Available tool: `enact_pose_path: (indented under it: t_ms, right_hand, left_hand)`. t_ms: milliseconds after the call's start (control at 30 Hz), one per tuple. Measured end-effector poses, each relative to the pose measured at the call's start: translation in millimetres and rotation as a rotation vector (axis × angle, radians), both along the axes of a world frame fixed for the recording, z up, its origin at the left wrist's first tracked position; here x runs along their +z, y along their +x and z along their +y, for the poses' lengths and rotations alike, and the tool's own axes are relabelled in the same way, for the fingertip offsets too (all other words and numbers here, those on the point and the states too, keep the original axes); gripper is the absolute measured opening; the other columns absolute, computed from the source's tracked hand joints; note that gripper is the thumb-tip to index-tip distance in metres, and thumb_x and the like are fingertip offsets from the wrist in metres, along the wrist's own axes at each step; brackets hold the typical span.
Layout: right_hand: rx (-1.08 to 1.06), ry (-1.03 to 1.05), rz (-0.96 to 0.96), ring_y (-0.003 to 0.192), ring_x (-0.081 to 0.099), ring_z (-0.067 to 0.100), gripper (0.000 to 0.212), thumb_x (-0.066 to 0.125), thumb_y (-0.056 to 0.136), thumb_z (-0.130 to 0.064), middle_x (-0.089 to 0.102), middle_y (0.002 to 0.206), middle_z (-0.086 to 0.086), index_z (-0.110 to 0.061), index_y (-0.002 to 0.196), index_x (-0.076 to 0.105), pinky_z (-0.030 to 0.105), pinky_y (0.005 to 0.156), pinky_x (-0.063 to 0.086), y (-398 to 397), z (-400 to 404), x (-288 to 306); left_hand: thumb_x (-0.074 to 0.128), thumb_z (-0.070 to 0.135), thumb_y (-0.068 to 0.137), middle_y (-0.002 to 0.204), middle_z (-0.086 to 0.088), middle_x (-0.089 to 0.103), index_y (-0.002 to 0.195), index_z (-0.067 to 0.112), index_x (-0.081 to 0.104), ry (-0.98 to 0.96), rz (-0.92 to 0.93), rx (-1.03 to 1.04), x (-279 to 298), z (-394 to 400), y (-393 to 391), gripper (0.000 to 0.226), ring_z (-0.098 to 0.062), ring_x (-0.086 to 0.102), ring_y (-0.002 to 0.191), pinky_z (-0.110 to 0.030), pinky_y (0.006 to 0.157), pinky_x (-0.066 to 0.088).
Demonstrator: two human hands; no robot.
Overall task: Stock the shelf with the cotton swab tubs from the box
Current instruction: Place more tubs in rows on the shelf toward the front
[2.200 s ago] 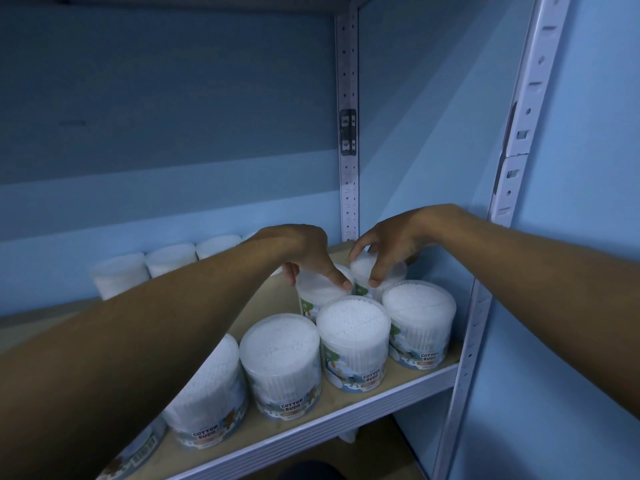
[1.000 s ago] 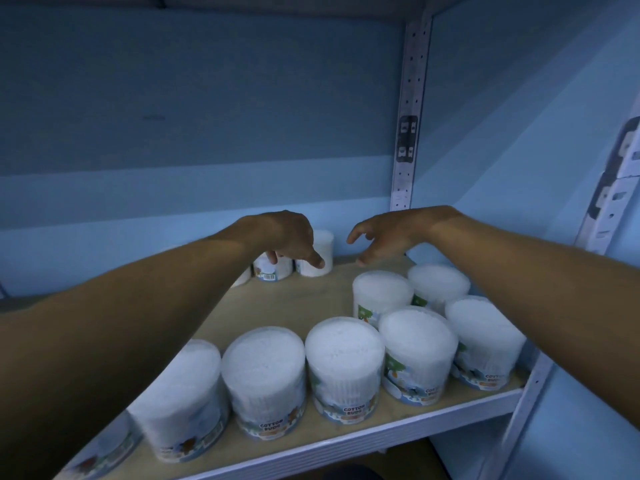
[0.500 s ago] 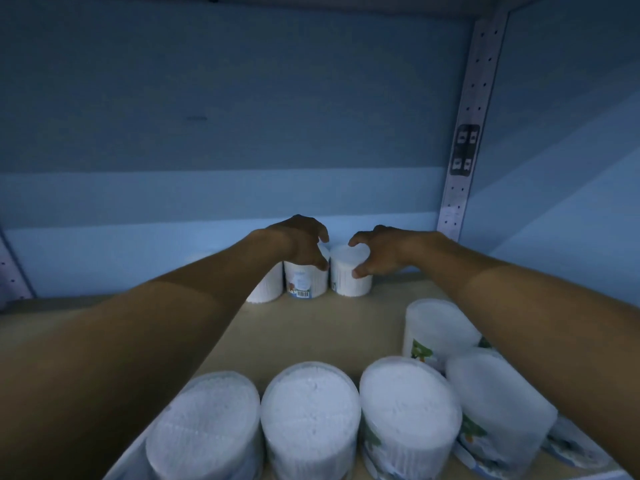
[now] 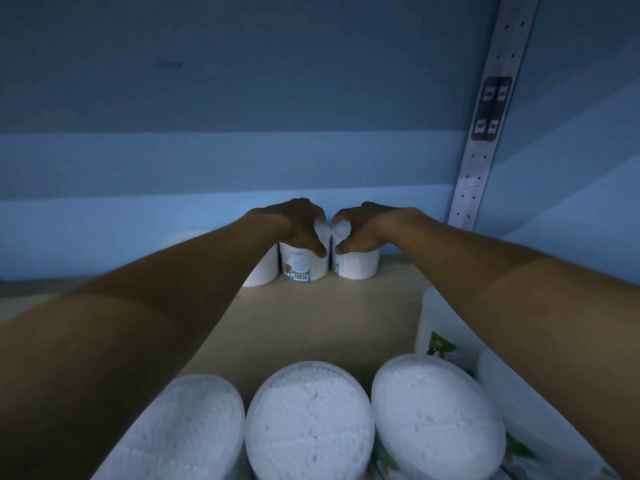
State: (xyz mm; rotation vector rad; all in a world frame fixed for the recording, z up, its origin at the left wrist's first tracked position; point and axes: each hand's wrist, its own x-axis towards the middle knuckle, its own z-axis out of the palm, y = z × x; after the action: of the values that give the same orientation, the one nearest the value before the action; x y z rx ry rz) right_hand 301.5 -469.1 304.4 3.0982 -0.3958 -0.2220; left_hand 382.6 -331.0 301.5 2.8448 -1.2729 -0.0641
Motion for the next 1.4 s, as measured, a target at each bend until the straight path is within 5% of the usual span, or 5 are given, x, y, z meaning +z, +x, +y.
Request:
enact_pose_path:
  t_ms: [400, 967, 1400]
  right_hand:
    - [0.015, 0.009, -0.051, 0.134, 0.045, 0.026, 0.073, 0.065, 0.09, -0.049, 0.042, 0.154, 0.001, -0.033, 0.153, 0.032, 0.036, 0.101, 0.044, 1.2, -2.8, -5.3]
    - [0.015, -0.027, -0.009, 0.143, 0.034, 0.024, 0.076, 0.065, 0.091, -0.048, 0.031, 0.16, -0.002, -0.032, 0.155, 0.029, 0.035, 0.108, 0.038, -41.4, 21.7, 3.9]
    - [0.011, -0.018, 0.076, 0.134, 0.046, 0.024, 0.066, 0.06, 0.088, -0.058, 0.045, 0.151, -0.003, -0.04, 0.149, 0.043, 0.04, 0.107, 0.043, -84.8, 50.7, 14.6]
  left_hand:
    - [0.077, 0.057, 0.072, 0.138, 0.002, 0.052, 0.133, 0.03, 0.053, -0.006, -0.048, -0.041, 0.9, -0.9, 10.4, 0.071, -0.021, 0.049, 0.126, -0.034, 0.1, 0.043]
    - [0.075, 0.054, 0.076, 0.143, 0.003, 0.041, 0.142, 0.034, 0.046, 0.052, -0.003, -0.011, 4.6, 19.2, -26.2, 0.076, -0.021, 0.043, 0.132, -0.035, 0.106, 0.04]
    - [0.065, 0.054, 0.082, 0.147, 0.003, 0.043, 0.144, 0.032, 0.047, 0.105, -0.001, -0.045, 15.4, 55.9, -80.9, 0.068, -0.022, 0.043, 0.135, -0.036, 0.11, 0.038]
